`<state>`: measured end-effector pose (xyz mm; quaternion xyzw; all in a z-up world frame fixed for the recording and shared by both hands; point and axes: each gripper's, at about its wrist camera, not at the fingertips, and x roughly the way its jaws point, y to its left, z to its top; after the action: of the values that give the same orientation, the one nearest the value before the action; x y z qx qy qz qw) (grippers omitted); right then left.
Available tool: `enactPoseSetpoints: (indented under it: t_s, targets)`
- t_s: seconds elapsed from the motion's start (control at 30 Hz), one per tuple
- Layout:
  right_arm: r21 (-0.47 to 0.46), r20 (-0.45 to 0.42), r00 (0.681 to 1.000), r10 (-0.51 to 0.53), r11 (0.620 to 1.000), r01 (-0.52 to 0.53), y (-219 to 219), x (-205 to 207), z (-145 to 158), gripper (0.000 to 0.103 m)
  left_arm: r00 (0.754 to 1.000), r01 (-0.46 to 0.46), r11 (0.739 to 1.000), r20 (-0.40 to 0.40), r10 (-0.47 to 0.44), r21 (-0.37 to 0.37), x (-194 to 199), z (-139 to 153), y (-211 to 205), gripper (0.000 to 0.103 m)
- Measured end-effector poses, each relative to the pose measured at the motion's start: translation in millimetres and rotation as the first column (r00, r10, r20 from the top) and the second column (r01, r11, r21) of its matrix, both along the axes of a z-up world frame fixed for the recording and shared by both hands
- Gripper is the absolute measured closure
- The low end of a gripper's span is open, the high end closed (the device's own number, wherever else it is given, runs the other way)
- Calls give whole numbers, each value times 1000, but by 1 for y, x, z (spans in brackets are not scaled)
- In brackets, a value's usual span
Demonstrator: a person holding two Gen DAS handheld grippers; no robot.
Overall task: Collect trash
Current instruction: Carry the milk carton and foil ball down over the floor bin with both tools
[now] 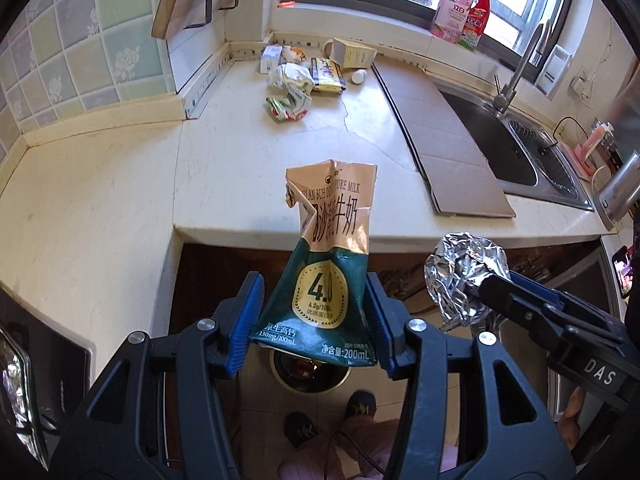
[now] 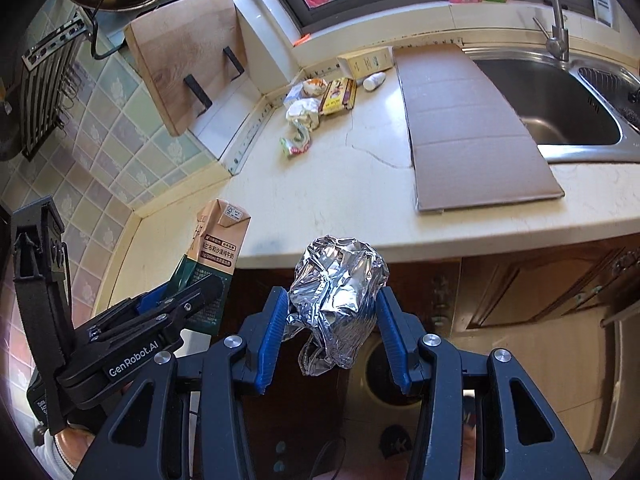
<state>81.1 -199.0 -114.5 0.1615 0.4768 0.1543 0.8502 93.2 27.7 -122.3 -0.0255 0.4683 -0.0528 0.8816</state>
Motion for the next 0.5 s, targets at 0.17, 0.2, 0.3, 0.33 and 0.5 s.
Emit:
enactPoseSetpoints:
  t_s: [0.17, 0.2, 0.3, 0.33, 0.5]
  targets:
    - [-1, -49, 998, 41, 999, -41, 1, -1, -21, 58, 999, -24, 1000, -39, 23, -17, -12, -16, -1, 56]
    - [-1, -61, 997, 47, 999, -47, 0, -1, -26, 58, 998, -29, 999, -48, 28, -15, -14, -20, -2, 56]
    - [6, -100, 993, 58, 998, -57, -4, -1, -45, 58, 996, -37, 999, -87, 36, -10, -18, -40, -7, 56]
    - [10, -116, 991, 65, 998, -64, -5, -2, -55, 58, 994, -40, 999, -102, 39, -11, -19, -47, -8, 56]
    - [22, -219, 972, 81, 997, -78, -12, -4, -114, 58, 981, -63, 998, -186, 61, -2, -25, -101, -23, 56]
